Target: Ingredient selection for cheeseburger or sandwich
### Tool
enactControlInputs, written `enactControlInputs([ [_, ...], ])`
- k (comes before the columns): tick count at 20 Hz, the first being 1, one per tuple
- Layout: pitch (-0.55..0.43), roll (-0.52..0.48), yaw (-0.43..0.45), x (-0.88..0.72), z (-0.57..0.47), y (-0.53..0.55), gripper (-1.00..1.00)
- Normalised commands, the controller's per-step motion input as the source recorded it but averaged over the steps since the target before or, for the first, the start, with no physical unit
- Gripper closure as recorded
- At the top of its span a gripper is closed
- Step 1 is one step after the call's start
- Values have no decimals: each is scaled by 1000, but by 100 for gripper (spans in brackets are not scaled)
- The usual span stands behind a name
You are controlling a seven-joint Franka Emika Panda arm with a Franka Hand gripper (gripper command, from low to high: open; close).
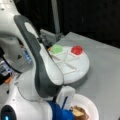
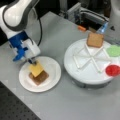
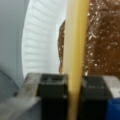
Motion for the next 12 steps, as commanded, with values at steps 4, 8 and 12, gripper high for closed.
enactControlInputs([
  [4, -35, -133, -72, -93, -50, 168, 100],
  [8, -62, -125, -73, -72, -105, 175, 100],
  [12, -74, -101, -72, -77, -133, 180, 100],
])
